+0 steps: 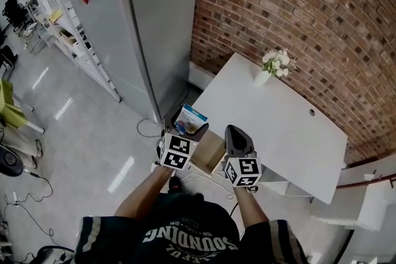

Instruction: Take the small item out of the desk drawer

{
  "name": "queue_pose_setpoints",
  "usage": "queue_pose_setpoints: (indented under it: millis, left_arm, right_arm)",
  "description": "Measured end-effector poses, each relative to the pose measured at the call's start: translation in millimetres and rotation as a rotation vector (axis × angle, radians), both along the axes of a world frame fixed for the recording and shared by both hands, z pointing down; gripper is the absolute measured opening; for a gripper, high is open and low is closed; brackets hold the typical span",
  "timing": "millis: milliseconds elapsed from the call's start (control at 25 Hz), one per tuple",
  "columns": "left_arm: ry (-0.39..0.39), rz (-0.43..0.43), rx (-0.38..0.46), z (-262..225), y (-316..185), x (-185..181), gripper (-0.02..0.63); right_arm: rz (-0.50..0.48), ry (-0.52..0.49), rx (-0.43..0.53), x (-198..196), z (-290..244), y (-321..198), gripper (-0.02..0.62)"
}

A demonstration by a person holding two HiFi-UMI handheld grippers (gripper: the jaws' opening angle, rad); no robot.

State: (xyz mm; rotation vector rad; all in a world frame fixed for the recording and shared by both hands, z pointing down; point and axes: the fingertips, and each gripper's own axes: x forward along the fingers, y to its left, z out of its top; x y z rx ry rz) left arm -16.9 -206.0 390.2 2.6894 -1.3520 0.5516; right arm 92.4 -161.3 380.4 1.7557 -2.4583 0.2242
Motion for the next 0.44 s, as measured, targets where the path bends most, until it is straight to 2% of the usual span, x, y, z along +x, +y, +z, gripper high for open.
queue_pose_setpoints:
  millis: [440]
  left_arm:
    - [0.009, -0.002, -0.01, 6.3, -1.3, -7.7, 0.442]
  right_arm:
    - [0.003, 0.002, -0.006, -8.5, 2.4, -2.0, 0.025]
